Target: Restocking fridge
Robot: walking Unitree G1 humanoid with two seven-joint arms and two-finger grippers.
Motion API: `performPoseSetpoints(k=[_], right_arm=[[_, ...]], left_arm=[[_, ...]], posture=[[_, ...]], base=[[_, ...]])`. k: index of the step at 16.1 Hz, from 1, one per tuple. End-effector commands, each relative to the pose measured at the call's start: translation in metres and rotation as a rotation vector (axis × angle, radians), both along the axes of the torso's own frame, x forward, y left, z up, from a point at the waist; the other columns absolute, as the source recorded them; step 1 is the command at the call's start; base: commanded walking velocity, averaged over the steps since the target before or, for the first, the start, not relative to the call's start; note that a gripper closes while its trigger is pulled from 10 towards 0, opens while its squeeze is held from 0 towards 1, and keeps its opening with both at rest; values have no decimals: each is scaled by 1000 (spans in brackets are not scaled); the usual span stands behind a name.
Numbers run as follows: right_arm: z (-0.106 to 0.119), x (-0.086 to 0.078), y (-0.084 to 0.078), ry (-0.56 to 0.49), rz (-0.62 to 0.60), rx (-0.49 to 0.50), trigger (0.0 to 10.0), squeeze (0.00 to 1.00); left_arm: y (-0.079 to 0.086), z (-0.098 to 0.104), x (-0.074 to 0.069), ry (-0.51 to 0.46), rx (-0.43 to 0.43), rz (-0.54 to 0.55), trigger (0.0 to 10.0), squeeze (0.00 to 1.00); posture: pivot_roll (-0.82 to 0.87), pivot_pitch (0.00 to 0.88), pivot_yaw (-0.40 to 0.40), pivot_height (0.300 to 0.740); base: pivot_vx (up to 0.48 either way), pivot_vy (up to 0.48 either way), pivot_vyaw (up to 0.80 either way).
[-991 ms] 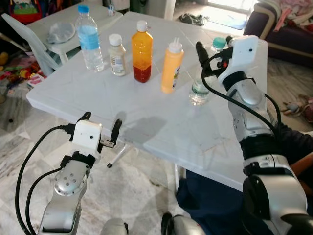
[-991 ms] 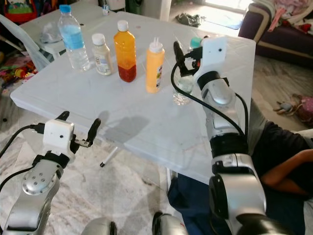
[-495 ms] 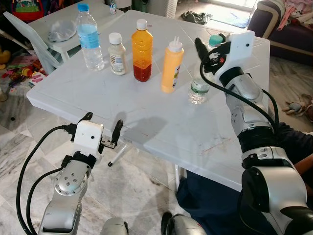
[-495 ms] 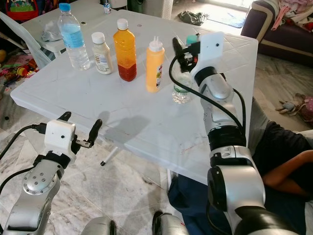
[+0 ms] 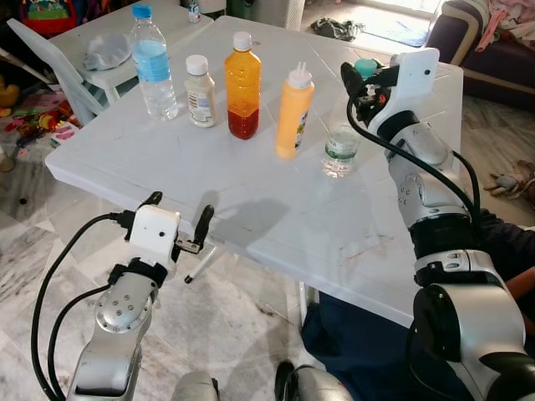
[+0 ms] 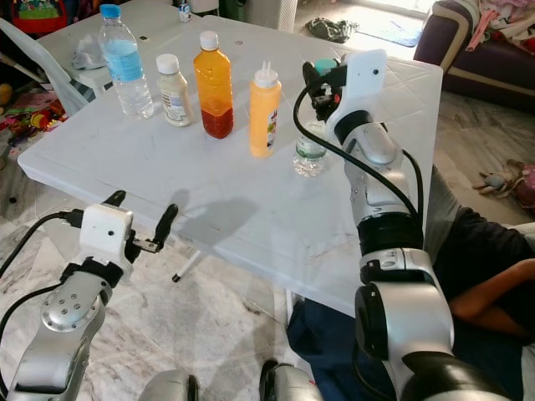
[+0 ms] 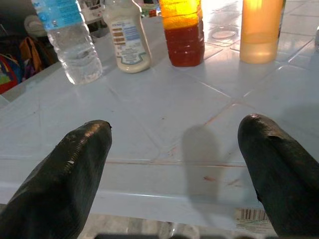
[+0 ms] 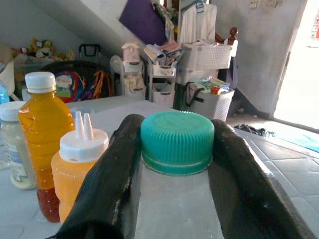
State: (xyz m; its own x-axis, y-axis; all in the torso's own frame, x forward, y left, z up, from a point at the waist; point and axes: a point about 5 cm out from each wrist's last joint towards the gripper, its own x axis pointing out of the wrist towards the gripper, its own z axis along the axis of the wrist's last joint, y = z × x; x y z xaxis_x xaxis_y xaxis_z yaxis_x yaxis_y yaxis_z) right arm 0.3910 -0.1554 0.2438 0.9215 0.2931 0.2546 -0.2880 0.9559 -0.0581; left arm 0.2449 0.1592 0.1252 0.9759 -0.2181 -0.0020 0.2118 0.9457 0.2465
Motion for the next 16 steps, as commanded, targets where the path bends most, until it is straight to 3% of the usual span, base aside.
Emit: performPoseSetpoints(k=[1,4,5,9,10,11,12,13,14,16], right_arm=[[3,-3,1,-2,12,-23,588,0],[-3,-13,5,28,34,-85,706,0],[-9,-20,7,49,34,-120,157,0],[-23,-50,10,49,-14,-94,0,0],[-25,-54,11,47,-18,-80,1255,0],[-40,-75,18,57,-2,-5,3725,0],[-41,-78,19,61,2,8,3725,0],[-44,-84,23,65,9,10,10000,0],[-47,-94,31,60,16,15,10000,0],[-46,-99,36,46,-19,51,10000,0]], left_arm=[[0,-1,1,15,26,-9,10000,0],[2,-6,0,38,16,23,10000,0],[3,-8,-1,46,10,30,10000,0],[1,-15,-2,68,-13,43,10000,0],[1,-16,-2,69,-17,46,10000,0],[1,-15,2,59,-25,60,10000,0],[1,-14,3,57,-26,62,10000,0],[2,-14,4,53,-26,67,10000,0],[4,-12,6,40,-23,79,10000,0],[7,-10,9,25,-27,107,10000,0]], posture=[[156,117,-27,740],[135,109,-27,740],[118,100,-25,740],[91,65,-26,740],[90,62,-26,740],[91,46,-36,740],[91,46,-36,740],[92,42,-43,740],[93,40,-55,740],[89,38,-60,740]], base=[[0,0,0],[0,0,0],[0,0,0],[0,0,0],[0,0,0],[0,0,0],[0,0,0],[0,0,0],[0,0,0],[0,0,0]])
